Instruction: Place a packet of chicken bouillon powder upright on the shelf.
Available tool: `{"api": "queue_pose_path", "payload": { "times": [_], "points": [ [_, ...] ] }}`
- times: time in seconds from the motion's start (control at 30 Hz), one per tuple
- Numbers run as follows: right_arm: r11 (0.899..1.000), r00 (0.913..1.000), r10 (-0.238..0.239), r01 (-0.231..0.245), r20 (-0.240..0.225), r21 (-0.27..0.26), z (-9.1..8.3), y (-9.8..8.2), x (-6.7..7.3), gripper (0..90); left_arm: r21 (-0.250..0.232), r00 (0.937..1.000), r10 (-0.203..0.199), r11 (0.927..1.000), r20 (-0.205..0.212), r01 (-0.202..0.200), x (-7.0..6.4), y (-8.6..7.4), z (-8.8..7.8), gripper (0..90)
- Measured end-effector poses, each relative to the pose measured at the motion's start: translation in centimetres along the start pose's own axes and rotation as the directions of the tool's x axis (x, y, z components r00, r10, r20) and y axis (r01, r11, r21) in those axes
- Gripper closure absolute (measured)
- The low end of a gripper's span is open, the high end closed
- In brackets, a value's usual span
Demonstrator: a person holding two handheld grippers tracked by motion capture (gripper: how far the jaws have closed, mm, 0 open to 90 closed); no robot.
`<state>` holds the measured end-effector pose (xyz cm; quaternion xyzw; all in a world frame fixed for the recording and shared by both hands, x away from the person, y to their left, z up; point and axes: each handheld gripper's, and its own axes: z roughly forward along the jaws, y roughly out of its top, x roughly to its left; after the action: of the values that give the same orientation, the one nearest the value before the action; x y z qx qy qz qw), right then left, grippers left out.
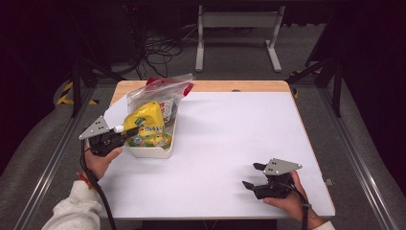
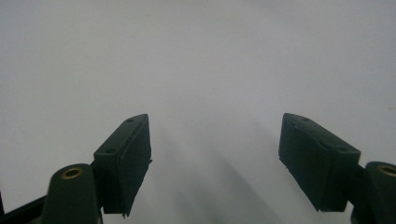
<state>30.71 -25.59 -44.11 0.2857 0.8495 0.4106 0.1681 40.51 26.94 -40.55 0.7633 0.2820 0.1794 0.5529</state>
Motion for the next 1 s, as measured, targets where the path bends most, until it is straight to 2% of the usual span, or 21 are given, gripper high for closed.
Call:
{"api": "queue_pose_path", "payload": {
  "times": [0.17, 0.27, 0.4, 0.5, 0.6, 0.7, 0.73, 0.8, 0.9, 0.93, 1.0],
  "points": [
    [1.0, 0.9999, -0.003, 0.003, 0.013, -0.007, -0.2, 0.1, -0.1, 25.3, -0.006, 0.9999, 0.006, 1.0, -0.01, -0.006, -0.6, 0.3, -0.1, 85.6],
    [1.0, 0.9998, -0.002, 0.002, 0.018, -0.009, -0.2, 0.1, -0.1, 25.3, -0.012, 0.9995, -0.002, 0.9999, -0.032, 0.001, -0.8, 0.5, -0.2, 78.1],
    [1.0, 0.9998, -0.005, 0.005, 0.02, -0.011, -0.3, 0.1, 0.0, 25.4, -0.03, 0.9994, -0.007, 0.9995, -0.034, 0.006, -0.9, 0.6, -0.5, 72.5],
    [1.0, 0.9995, -0.013, 0.014, 0.028, -0.014, -0.4, 0.2, -0.1, 26.3, -0.046, 0.9986, -0.006, 0.9989, -0.052, 0.004, -1.2, 0.8, -1.0, 69.1],
    [1.0, 0.999, -0.017, 0.018, 0.04, -0.018, -0.6, 0.2, -0.1, 26.3, -0.073, 0.9955, -0.011, 0.9973, -0.094, 0.004, -1.6, 1.1, -2.1, 58.7],
    [0.999, 0.9984, -0.02, 0.021, 0.053, -0.025, -0.8, 0.3, -0.2, 26.1, -0.1, 0.9872, -0.007, 0.9949, -0.159, -0.009, -2.1, 1.3, -3.3, 49.8],
    [0.999, 0.9981, -0.019, 0.02, 0.059, -0.026, -0.8, 0.3, -0.3, 26.0, -0.101, 0.9872, -0.012, 0.9948, -0.159, -0.004, -2.2, 1.2, -3.6, 46.2],
    [0.999, 0.9978, -0.016, 0.018, 0.064, -0.033, -1.0, 0.4, -0.4, 25.9, -0.106, 0.9839, 0.007, 0.9941, -0.178, -0.026, -2.6, 1.1, -4.2, 43.4],
    [0.999, 0.9972, -0.02, 0.023, 0.073, -0.039, -1.1, 0.5, -0.4, 26.0, -0.11, 0.9829, 0.004, 0.9936, -0.184, -0.025, -3.0, 1.0, -4.7, 38.0],
    [0.999, 0.9968, -0.023, 0.027, 0.077, -0.042, -1.3, 0.6, -0.4, 26.4, -0.111, 0.9801, 0.0, 0.9935, -0.199, -0.023, -3.3, 0.8, -5.0, 38.0],
    [0.998, 0.9953, -0.032, 0.037, 0.092, -0.053, -1.6, 0.9, -0.5, 26.2, -0.095, 0.9788, 0.011, 0.995, -0.205, -0.031, -3.7, 0.5, -5.3, 32.0]
  ]
}}
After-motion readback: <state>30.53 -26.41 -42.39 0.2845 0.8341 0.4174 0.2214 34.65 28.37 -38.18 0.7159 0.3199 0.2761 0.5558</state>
